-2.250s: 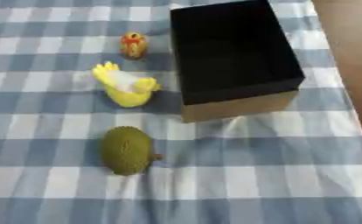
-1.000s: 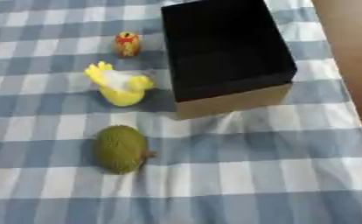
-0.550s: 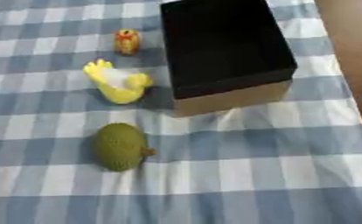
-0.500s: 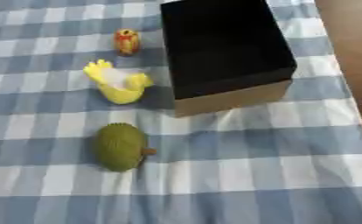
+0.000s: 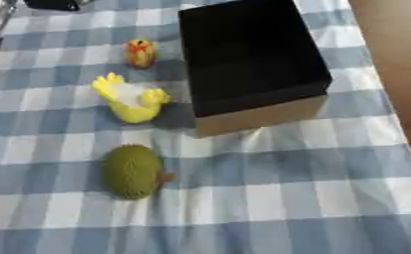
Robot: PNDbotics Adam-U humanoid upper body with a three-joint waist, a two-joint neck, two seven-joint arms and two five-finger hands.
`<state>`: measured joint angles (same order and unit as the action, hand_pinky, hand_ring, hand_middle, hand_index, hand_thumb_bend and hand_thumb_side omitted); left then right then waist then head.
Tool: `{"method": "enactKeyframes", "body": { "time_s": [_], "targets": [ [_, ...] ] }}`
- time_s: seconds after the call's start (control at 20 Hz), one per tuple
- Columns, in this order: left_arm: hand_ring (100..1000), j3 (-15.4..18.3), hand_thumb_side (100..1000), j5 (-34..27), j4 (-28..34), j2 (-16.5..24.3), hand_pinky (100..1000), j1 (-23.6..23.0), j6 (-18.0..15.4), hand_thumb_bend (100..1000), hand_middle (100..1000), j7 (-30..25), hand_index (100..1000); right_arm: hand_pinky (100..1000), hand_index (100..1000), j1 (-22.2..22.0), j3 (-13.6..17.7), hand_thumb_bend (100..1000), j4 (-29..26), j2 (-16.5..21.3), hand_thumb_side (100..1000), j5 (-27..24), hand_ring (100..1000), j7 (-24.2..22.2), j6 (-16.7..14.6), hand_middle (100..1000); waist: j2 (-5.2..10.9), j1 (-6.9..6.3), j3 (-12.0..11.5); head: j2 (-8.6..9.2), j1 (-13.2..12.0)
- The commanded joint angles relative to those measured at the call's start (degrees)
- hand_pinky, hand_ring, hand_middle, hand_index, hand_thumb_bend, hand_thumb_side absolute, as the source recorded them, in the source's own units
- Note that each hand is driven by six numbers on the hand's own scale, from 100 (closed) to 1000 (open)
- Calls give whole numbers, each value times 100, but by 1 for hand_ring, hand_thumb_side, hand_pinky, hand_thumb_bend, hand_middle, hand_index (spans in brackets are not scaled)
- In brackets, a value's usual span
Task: Pick up objects on the table and place them in the box.
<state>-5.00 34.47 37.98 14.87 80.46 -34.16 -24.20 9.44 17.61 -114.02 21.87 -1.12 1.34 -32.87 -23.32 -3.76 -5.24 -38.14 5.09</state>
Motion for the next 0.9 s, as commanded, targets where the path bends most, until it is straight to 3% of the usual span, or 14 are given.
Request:
{"method": "enactKeyframes", "body": {
  "time_s": [0.05, 0.35, 0.7, 0.9],
  "targets": [
    [854, 85, 583, 356, -109, -28, 842, 202, -152, 100, 853, -62, 929, 946, 980, 33, 7, 100, -58, 58, 470, 11, 1000, -38, -9, 427, 154, -31, 10, 88, -47],
    [871, 165, 510, 990, -313, -131, 866, 234, -357, 100, 867, -215, 938, 946, 981, 30, -7, 100, -58, 66, 470, -5, 1000, -61, 5, 427, 166, -40, 11, 87, -69],
    [877, 213, 160, 1392, -432, -180, 875, 249, -291, 100, 874, -314, 945, 947, 981, 28, -23, 100, -58, 75, 470, -22, 1000, -98, 25, 424, 169, -50, 8, 49, -74],
    [887, 245, 143, 1503, -484, -230, 885, 270, -135, 100, 882, -370, 951, 947, 982, 31, -32, 100, -58, 73, 470, -24, 1000, -119, 26, 423, 162, -50, 11, 55, -90]
  ]
}}
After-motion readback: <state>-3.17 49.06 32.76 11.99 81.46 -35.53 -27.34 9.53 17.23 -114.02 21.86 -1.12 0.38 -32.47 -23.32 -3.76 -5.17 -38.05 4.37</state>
